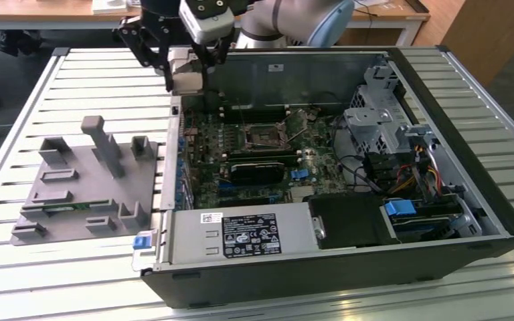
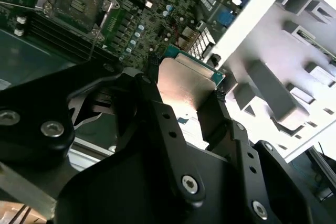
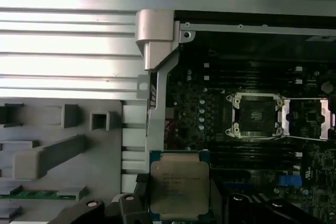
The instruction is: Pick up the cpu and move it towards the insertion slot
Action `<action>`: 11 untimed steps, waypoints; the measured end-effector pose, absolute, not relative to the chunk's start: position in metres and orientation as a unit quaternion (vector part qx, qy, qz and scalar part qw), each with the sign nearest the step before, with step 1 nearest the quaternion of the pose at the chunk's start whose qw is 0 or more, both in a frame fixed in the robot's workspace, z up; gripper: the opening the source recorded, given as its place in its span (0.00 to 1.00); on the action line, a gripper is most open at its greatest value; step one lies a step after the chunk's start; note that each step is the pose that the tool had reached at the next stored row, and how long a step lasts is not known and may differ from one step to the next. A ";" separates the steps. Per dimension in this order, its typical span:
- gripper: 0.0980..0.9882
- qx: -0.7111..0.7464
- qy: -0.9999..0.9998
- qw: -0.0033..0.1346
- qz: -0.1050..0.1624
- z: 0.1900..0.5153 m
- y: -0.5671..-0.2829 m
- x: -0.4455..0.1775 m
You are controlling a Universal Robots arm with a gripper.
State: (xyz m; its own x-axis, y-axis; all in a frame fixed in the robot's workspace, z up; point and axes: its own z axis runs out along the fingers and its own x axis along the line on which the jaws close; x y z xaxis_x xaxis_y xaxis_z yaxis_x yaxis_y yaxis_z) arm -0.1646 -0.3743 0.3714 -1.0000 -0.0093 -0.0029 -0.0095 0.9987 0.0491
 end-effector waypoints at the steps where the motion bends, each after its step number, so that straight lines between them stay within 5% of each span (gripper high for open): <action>1: 0.50 -0.005 1.000 0.001 0.025 0.371 -0.374 -0.161; 11: 0.50 -0.005 1.000 0.001 0.025 0.369 -0.364 -0.128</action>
